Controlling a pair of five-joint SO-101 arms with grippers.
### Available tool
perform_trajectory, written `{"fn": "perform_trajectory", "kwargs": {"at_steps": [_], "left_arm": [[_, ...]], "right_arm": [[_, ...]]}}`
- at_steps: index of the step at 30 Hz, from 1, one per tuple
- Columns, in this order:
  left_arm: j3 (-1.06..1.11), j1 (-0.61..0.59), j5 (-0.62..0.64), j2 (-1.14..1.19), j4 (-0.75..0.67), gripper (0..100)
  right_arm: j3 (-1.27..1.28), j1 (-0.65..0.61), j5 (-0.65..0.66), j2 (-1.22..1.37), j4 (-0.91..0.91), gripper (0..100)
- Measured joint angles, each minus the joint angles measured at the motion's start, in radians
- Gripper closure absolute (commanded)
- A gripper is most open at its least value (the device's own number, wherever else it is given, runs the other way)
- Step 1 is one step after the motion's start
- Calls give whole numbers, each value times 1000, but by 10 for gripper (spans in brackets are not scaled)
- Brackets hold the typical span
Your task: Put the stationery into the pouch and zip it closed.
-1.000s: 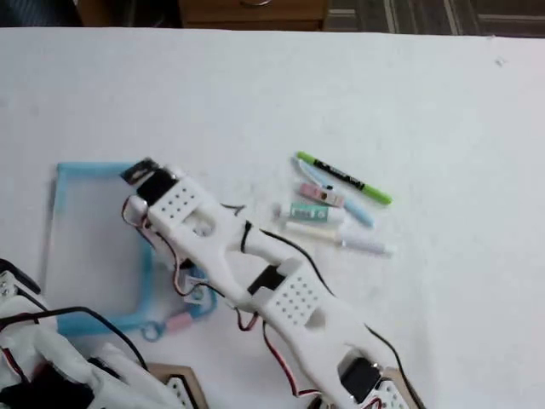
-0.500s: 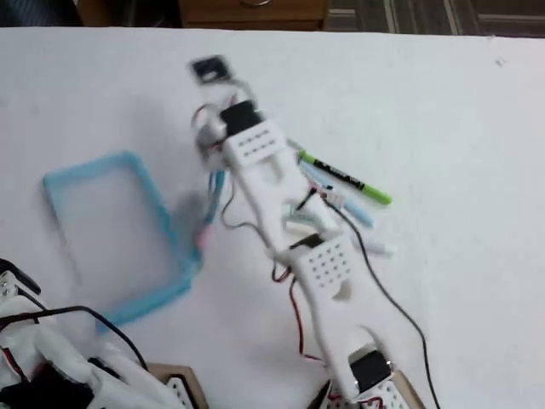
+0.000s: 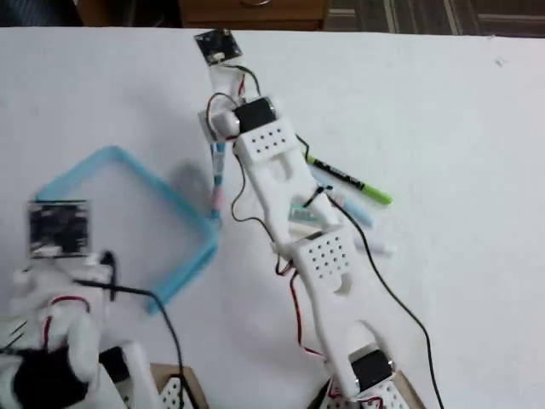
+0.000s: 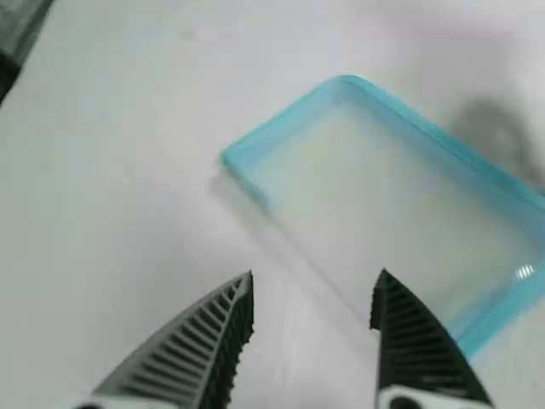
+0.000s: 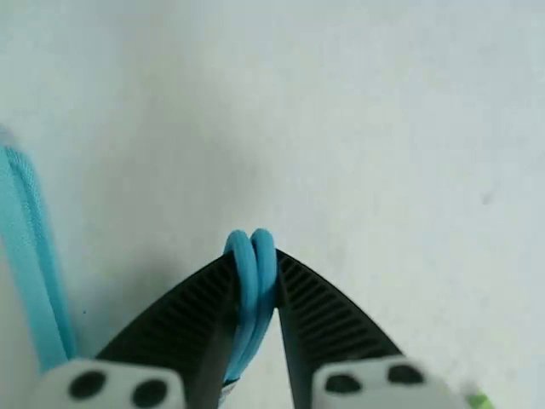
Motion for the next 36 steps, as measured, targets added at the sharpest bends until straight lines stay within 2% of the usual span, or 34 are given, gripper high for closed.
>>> {"fn": "perform_trajectory", "kwargs": {"at_steps": [6,10,16,22,26,32,36], "left_arm": [[172,46,-48,2,-115,725],[186,86,-48,2,-107,725],[184,269,-48,8,-87,722],[235,428,-57,192,-169,724],[227,529,-57,302,-175,725],[226,531,-57,324,-172,749],[226,480,-18,284,-176,755]], "right_arm": [[0,15,3,0,-31,981],[0,20,3,0,17,981],[0,20,3,0,12,981],[0,21,3,0,-61,981],[0,44,3,0,-74,981],[-2,54,0,0,-72,981],[-55,54,-101,0,-20,981]]}}
